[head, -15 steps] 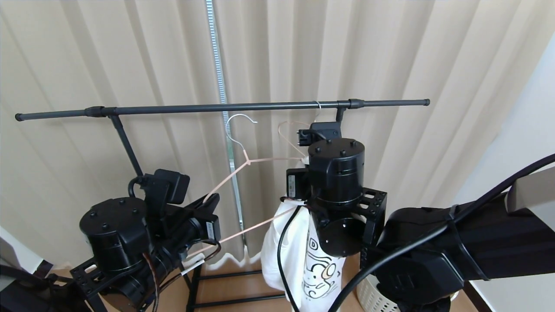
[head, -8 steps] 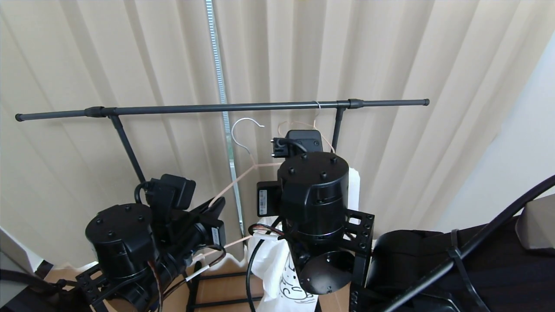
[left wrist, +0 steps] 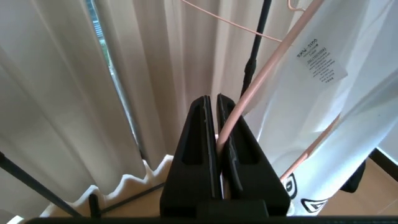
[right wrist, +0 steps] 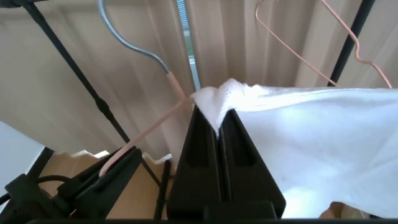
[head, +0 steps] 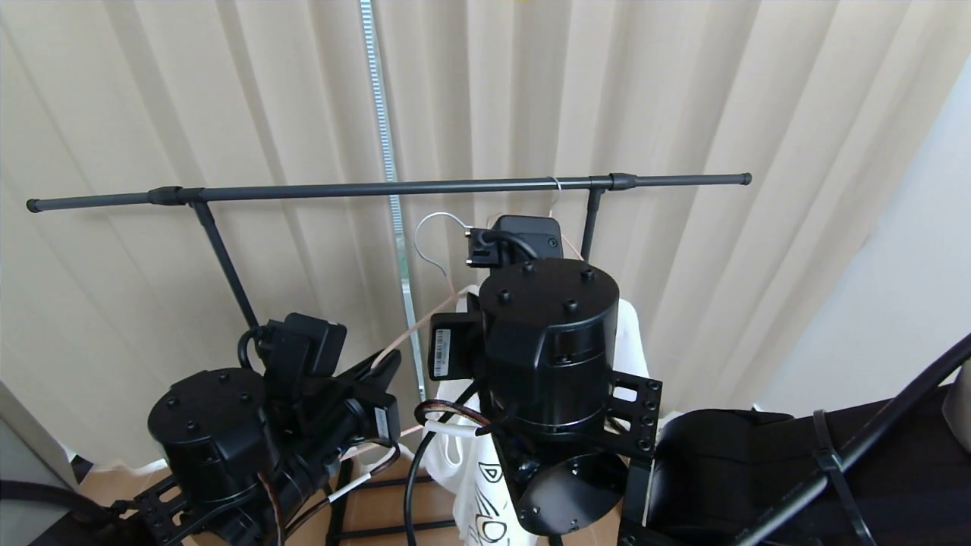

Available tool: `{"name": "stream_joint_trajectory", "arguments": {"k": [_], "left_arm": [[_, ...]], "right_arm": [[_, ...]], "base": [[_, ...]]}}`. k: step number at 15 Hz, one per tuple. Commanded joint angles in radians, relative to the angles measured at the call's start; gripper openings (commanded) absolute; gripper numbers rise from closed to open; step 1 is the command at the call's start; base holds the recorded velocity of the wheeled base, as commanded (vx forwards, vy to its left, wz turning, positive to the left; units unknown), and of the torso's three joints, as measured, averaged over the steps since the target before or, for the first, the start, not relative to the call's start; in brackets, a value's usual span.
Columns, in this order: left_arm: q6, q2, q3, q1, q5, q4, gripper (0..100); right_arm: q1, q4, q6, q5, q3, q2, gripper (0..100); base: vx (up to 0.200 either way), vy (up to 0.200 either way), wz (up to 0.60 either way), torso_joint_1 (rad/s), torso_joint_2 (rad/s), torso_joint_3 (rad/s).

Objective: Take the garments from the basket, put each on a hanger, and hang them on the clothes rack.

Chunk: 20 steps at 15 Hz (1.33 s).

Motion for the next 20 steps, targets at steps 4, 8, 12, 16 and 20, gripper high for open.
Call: {"name": "stream_joint_trajectory", "arguments": {"k": [4,8,12,16,20], "left_arm": [[0.001,-0.002,0.025,0.0,-0.008,-0.055,0],[0.028,0.001,0.072,0.001,-0.093,-0.082,0],[0.03,0.001,0.073,0.001,-0.094,-0.082,0],[0.03,0.0,0.072,0.001,-0.097,-0.082,0],[0.03,0.0,0.075,0.001,-0.099,-0.082,0]], "right_arm": [[-0.06,0.008,-0.039,0.084,0.059,-0.11,0],[-0.084,0.008,-0.043,0.133,0.09,-0.118,0],[-0.07,0.008,-0.043,0.134,0.105,-0.115,0],[-0.049,0.008,-0.045,0.145,0.116,-0.118,0],[-0.049,0.003,-0.051,0.143,0.118,-0.123,100]], "base": [[0.0,0.0,0.0,0.0,0.0,0.0],[0.0,0.0,0.0,0.0,0.0,0.0],[0.0,0.0,0.0,0.0,0.0,0.0],[0.0,0.0,0.0,0.0,0.0,0.0],[0.0,0.0,0.0,0.0,0.0,0.0]]}}
